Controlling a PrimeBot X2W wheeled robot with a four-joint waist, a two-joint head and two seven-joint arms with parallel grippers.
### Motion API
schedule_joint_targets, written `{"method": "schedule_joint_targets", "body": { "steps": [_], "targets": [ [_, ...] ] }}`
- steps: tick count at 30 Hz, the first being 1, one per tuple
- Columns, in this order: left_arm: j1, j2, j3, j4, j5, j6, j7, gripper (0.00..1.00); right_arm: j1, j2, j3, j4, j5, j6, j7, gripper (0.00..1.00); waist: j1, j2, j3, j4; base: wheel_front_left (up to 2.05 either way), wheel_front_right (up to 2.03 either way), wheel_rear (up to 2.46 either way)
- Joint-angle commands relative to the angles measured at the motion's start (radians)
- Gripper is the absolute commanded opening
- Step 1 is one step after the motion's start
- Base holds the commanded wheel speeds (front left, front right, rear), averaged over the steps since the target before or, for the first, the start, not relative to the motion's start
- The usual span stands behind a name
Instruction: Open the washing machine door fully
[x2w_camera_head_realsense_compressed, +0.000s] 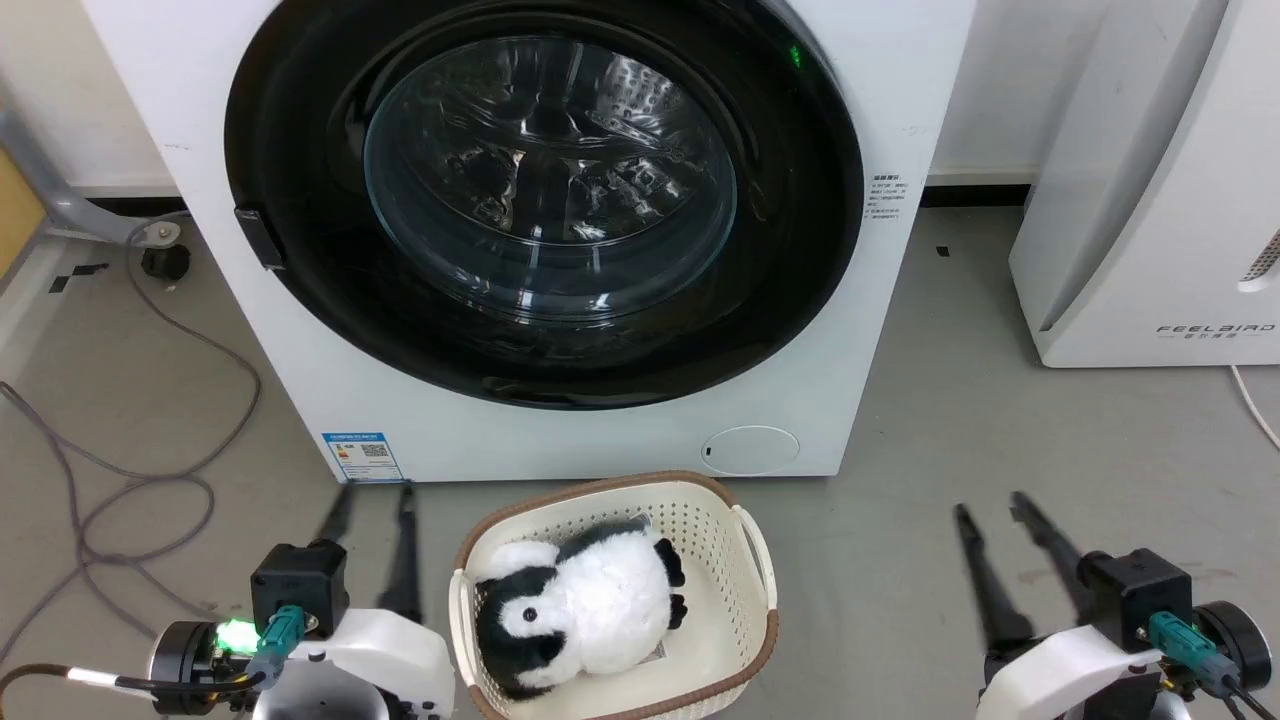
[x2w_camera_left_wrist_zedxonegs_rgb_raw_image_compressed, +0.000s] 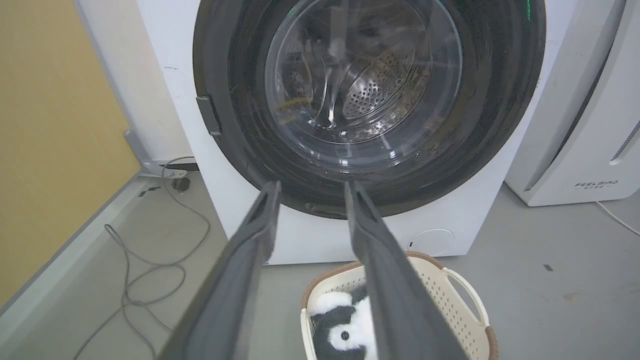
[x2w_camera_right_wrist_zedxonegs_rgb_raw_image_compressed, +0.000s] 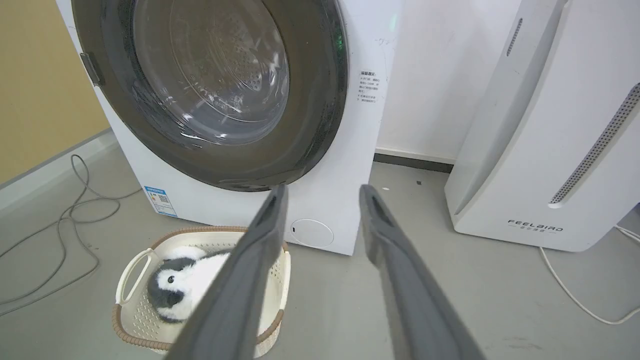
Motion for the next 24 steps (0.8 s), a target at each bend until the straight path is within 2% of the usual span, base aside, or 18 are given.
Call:
{"method": "schedule_joint_targets", "body": {
  "steps": [1,24],
  "targets": [
    [0.0,0.0,0.0,0.0,0.0,0.001,-0.001,1.0,0.0,0.0,0.0,0.0,0.001,0.0,-0.001,1.0,0.0,0.0,0.0,0.0,0.0,0.0,0.0],
    [-0.005,0.0,-0.016,-0.003,-0.017,0.034,-0.049,1.0,-0.004,0.0,-0.011,-0.034,0.098,0.0,-0.049,1.0,0.0,0.0,0.005,0.004,0.0,0.0,0.0]
  ]
}}
